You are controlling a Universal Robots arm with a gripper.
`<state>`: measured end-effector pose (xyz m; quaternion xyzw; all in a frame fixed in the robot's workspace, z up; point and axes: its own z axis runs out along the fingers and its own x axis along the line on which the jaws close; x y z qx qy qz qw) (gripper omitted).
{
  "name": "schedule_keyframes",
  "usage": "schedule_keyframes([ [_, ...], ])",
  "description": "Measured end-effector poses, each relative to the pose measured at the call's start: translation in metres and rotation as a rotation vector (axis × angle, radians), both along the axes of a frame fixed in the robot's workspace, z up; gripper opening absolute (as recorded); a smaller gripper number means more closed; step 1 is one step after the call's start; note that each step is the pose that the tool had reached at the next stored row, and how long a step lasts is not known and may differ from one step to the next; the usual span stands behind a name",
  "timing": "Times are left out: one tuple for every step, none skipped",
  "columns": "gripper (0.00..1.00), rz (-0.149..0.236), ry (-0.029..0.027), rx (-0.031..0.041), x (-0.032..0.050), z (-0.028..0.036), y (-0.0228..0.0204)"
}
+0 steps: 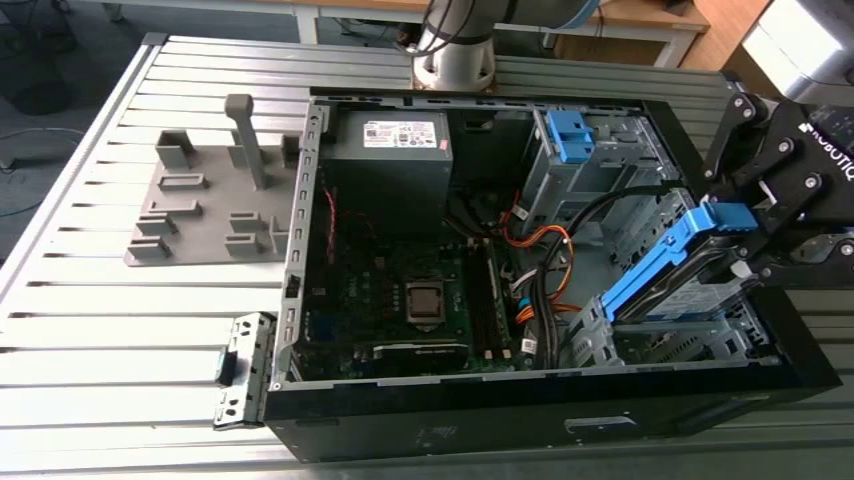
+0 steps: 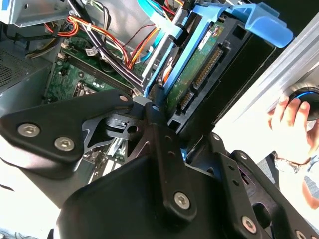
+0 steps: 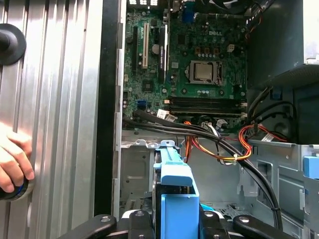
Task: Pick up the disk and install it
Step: 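Insert the disk into the insertion slot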
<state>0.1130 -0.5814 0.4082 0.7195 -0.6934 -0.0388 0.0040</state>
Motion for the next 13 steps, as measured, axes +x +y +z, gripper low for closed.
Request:
schedule_keyframes([
  [0.36, 0.0, 0.0, 0.0, 0.0, 0.0, 0.0],
  [0.36, 0.0, 0.0, -0.0001, 0.0, 0.0, 0.0],
  [0.36, 0.0, 0.0, -0.0001, 0.0, 0.0, 0.0],
  [0.36, 0.0, 0.0, 0.0, 0.0, -0.0001, 0.0],
  [0.36, 0.0, 0.0, 0.0, 0.0, -0.0001, 0.0],
  [0.36, 0.0, 0.0, 0.0001, 0.0, -0.0001, 0.0],
  [0.36, 0.0, 0.0, 0.0, 0.0, -0.0001, 0.0],
  [0.38, 0.0, 0.0, -0.0001, 0.0, -0.0001, 0.0],
  [0.38, 0.0, 0.0, -0.0001, 0.0, -0.0001, 0.0],
  [0.38, 0.0, 0.0, -0.0002, 0.0, 0.0, 0.0],
  [0.44, 0.0, 0.0, 0.0004, 0.0, -0.0003, 0.0],
  [0.44, 0.0, 0.0, 0.0002, 0.0, -0.0002, 0.0],
  [0.44, 0.0, 0.0, 0.0001, 0.0, -0.0002, 0.0],
])
